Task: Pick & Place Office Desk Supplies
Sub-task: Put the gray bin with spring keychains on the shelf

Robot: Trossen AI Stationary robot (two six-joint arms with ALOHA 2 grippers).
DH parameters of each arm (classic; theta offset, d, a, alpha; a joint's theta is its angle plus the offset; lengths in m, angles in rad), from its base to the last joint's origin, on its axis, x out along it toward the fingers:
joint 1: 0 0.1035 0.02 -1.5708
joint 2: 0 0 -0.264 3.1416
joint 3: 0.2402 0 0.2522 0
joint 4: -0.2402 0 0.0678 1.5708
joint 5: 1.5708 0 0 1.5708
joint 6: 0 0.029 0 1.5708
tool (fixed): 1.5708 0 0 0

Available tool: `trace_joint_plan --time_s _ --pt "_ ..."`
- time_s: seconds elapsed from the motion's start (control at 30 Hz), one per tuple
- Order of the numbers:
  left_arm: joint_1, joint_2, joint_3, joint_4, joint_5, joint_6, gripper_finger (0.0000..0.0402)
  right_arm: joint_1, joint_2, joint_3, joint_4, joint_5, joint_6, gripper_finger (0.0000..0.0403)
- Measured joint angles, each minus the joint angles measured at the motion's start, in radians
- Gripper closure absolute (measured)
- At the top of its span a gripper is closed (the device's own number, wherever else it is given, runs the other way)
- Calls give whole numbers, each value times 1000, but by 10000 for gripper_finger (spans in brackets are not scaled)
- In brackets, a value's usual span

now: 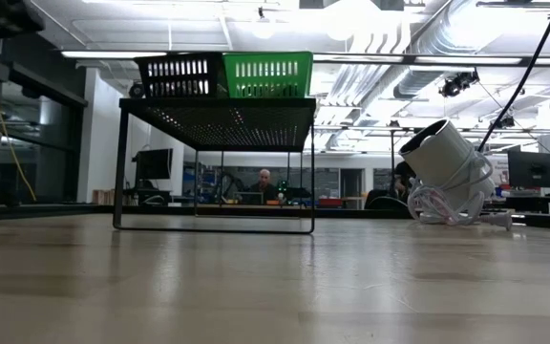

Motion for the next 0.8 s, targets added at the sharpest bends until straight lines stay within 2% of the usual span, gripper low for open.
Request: trace_joint_plan --time_s 0.33,0.47,0.63,0.8 --pt "0 0 0 191 17 707 361 0 0 0 0 0 0 283" --pt "17 14 0 254 115 928 361 0 0 0 0 0 0 283" --pt "49 69 0 261 292 1057 361 0 0 0 0 0 0 283" --pt "57 110 0 260 323 1096 361 0 0 0 0 0 0 283"
